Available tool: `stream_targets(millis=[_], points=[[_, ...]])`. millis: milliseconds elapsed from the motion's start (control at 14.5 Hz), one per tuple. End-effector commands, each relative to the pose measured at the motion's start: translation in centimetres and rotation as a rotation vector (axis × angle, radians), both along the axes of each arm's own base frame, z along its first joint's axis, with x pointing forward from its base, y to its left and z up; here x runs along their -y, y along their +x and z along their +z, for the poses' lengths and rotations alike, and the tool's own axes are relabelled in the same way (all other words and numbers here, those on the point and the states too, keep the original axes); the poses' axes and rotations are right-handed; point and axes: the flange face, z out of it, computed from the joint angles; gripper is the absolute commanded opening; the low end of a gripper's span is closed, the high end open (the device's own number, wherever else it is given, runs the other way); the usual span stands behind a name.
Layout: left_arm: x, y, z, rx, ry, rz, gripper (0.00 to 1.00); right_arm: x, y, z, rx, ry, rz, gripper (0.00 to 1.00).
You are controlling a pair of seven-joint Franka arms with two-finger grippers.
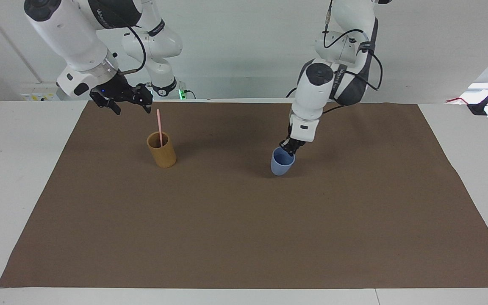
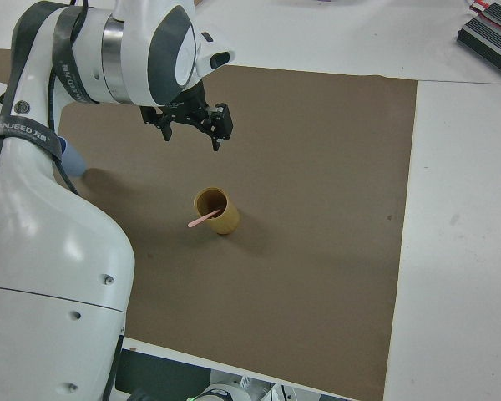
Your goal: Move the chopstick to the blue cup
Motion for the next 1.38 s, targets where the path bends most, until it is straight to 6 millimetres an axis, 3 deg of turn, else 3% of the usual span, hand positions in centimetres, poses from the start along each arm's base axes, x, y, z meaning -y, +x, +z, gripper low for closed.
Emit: stream_targets(millis=[0,69,138,276,483,621,828,897,1034,1103,1172,1310], points=[[-0.6,0.2,-1.5,0.029,-0.011,0.013,0.20,-0.2,-0.8,-2.0,-0.009,0.023,-0.022,1.00],[-0.6,0.5,-1.3,0.034,-0.015,0.010,0.69,-0.1,-0.7,-2.7,-0.008,0.028,-0.025,0.99],[-0.5,0.7,-1.1,0.037,-0.017,0.012,1.00,-0.3,-0.6,-3.6,-0.012,0.034,-0.026,0.99],[-0.5,0.6,-0.4,0.038,-0.017,0.017,1.00,-2.0,-0.2,-6.1,-0.022,0.043,-0.020,0.99],[-4.6,3.3,3.9,-0.002,0.016,0.085,1.00,-2.4,-2.0,-9.3,-0.130,0.035,-0.014,0.99],[-9.4,6.0,6.4,-0.045,0.044,0.039,1.00,-1.7,-3.0,-11.8,-0.184,0.040,0.003,0.99],[-20.3,10.0,8.4,-0.119,0.069,-0.159,1.00,-1.5,-3.9,-14.4,-0.237,0.028,-0.004,0.96],[-25.0,11.2,10.3,-0.132,0.088,-0.225,1.00,-1.4,-4.3,-14.8,-0.254,0.017,-0.007,0.96],[-31.8,12.2,14.6,-0.125,0.082,-0.310,1.00,-0.8,-4.8,-14.7,-0.285,0.006,-0.019,0.94],[-34.2,12.2,16.2,-0.121,0.075,-0.344,1.00,0.0,-4.9,-14.9,-0.291,0.008,-0.034,0.92],[-35.2,12.0,17.1,-0.119,0.069,-0.386,1.00,0.2,-5.2,-15.4,-0.300,0.005,-0.036,0.91],[-35.1,11.8,17.8,-0.094,0.074,-0.398,1.00,-0.1,-5.5,-15.6,-0.303,0.002,-0.031,0.82]])
